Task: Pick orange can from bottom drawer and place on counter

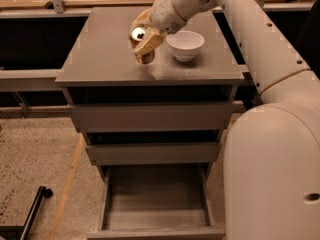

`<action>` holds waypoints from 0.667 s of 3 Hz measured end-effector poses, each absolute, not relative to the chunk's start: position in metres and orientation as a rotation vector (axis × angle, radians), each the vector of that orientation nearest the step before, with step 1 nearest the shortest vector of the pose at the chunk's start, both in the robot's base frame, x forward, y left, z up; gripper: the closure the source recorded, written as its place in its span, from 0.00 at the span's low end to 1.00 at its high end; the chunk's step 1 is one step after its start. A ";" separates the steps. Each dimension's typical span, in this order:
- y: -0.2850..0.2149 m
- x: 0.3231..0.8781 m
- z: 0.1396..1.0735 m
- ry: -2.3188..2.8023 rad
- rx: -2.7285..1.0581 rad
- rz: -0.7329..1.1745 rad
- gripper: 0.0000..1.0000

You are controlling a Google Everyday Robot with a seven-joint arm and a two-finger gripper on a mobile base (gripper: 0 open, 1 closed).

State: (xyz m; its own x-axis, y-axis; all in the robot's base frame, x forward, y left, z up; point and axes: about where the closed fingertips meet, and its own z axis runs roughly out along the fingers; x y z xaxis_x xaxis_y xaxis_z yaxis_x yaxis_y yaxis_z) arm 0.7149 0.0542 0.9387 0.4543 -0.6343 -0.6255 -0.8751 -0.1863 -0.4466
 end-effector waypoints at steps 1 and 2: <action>0.049 0.733 0.931 1.305 -1.807 0.429 0.83; 0.041 0.747 0.927 1.345 -1.725 0.449 0.60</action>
Offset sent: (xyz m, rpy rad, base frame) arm 0.0492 -0.0323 -0.0114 0.1921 0.0696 -0.1947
